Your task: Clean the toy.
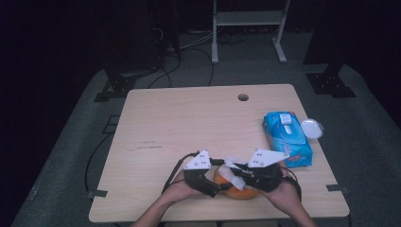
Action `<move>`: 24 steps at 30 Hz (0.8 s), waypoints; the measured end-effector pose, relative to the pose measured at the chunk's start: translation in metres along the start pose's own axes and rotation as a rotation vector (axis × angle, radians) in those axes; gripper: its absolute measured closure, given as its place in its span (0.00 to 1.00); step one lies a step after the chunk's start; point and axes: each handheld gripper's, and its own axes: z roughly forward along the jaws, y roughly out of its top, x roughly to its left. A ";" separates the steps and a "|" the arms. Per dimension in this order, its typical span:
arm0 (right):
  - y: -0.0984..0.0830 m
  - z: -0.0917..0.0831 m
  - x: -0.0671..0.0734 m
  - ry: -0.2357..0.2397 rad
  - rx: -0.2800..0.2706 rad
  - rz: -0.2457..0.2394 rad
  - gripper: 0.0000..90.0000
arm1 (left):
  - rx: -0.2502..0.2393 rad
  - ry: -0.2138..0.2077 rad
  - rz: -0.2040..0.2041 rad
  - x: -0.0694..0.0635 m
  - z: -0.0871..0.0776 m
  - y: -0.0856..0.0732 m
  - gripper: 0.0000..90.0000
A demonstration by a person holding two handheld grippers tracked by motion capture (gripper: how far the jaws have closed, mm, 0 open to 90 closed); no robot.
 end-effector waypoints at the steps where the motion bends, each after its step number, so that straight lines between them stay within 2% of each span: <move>1: 0.000 0.001 0.002 -0.003 0.006 -0.012 0.91 | 0.007 -0.004 -0.006 0.001 -0.002 -0.002 0.26; 4: 0.000 0.001 -0.002 -0.003 0.005 -0.001 0.91 | 0.024 -0.009 -0.010 0.005 -0.006 -0.005 0.30; 7: -0.004 -0.004 -0.011 -0.017 0.007 0.026 0.91 | 0.041 -0.017 -0.017 0.009 -0.009 -0.009 0.32; 10: -0.012 -0.011 -0.021 -0.033 0.008 0.066 0.91 | 0.038 -0.023 -0.029 0.011 -0.010 -0.011 0.31; 12: -0.016 -0.012 -0.024 -0.019 0.004 0.097 0.91 | 0.031 -0.023 -0.027 0.010 -0.009 -0.008 0.26; 16: -0.015 -0.007 -0.019 -0.009 0.000 0.082 0.91 | 0.015 -0.029 -0.061 0.009 0.000 0.000 0.09; 19: -0.012 -0.002 -0.013 0.005 0.001 0.061 0.90 | 0.020 -0.030 -0.065 0.008 0.005 0.000 0.05; 20: -0.011 0.000 -0.012 0.004 -0.001 0.056 0.90 | 0.020 -0.033 -0.068 0.009 0.005 -0.002 0.07; 22: -0.011 0.000 -0.013 0.000 -0.005 0.060 0.90 | 0.014 -0.026 -0.054 0.009 0.004 -0.003 0.21; 24: -0.009 -0.001 -0.015 -0.008 -0.020 0.064 0.90 | -0.002 0.009 0.004 0.007 0.000 0.000 0.41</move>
